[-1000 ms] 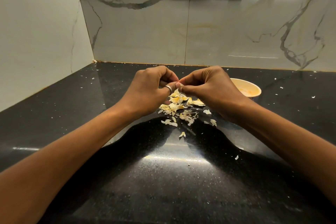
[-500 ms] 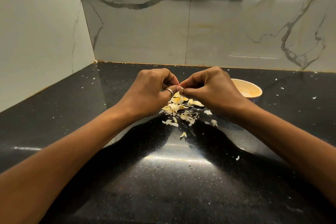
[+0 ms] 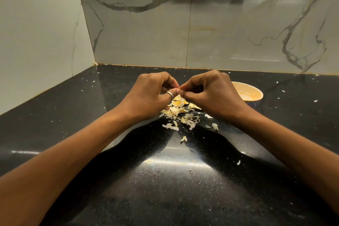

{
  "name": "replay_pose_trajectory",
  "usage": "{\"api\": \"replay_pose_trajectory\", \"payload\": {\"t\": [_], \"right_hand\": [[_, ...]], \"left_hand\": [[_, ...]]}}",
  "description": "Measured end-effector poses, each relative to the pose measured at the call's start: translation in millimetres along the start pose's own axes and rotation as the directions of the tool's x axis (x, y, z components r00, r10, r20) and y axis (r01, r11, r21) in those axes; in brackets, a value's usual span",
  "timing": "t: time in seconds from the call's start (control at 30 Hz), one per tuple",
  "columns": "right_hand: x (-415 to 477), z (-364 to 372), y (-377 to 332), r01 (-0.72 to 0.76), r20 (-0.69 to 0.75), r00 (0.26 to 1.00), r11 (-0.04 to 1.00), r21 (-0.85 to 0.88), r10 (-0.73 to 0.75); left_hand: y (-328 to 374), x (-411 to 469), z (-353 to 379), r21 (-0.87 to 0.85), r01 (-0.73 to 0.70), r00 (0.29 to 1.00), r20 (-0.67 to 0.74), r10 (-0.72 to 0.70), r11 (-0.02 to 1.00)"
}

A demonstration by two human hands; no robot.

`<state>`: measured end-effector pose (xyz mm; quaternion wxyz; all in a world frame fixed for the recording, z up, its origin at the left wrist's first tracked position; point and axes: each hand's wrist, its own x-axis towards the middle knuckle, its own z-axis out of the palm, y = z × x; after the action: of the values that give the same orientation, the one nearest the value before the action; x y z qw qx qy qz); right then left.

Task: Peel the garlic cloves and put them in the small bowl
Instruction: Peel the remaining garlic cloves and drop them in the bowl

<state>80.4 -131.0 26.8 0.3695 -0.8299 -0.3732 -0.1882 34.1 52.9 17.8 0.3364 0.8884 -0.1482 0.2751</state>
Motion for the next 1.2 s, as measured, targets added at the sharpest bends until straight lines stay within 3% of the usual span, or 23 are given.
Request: {"api": "replay_pose_trajectory", "payload": {"t": [0.17, 0.4, 0.53, 0.6, 0.7, 0.8, 1.2], "right_hand": [[-0.6, 0.8, -0.8, 0.009, -0.001, 1.000, 1.000, -0.028, -0.009], [-1.4, -0.8, -3.0, 0.007, 0.021, 1.000, 1.000, -0.022, -0.006], [-0.8, -2.2, -4.8, -0.122, 0.069, 0.991, 0.986, 0.115, 0.114], [0.1, -3.7, -6.4, -0.251, 0.145, 0.966, 0.916, 0.312, 0.215], [1.5, -6.7, -11.7, -0.418, 0.257, 0.908, 0.659, 0.625, 0.331], [2.6, -8.0, -14.5, -0.478, 0.308, 0.868, 0.485, 0.733, 0.390], [3.2, -8.7, -18.2, -0.446, 0.191, 0.850, 0.477, 0.757, 0.492]], "left_hand": [[-5.3, 1.7, -0.2, 0.143, -0.139, 0.990, -0.008, 0.142, 0.980], [-5.4, 0.6, -0.4, 0.121, -0.117, 0.992, 0.066, 0.110, 0.986], [-4.7, 0.6, -1.7, 0.129, -0.107, 0.993, 0.072, 0.099, 0.986], [-4.0, 1.1, -2.4, 0.134, -0.117, 0.993, 0.044, 0.112, 0.984], [-1.6, 1.0, -2.0, 0.118, -0.147, 0.989, -0.002, 0.148, 0.982], [-0.8, 1.0, -0.7, 0.132, -0.182, 0.982, -0.027, 0.187, 0.974], [0.2, -1.5, 1.6, 0.093, -0.207, 0.978, 0.029, 0.205, 0.974]]}}
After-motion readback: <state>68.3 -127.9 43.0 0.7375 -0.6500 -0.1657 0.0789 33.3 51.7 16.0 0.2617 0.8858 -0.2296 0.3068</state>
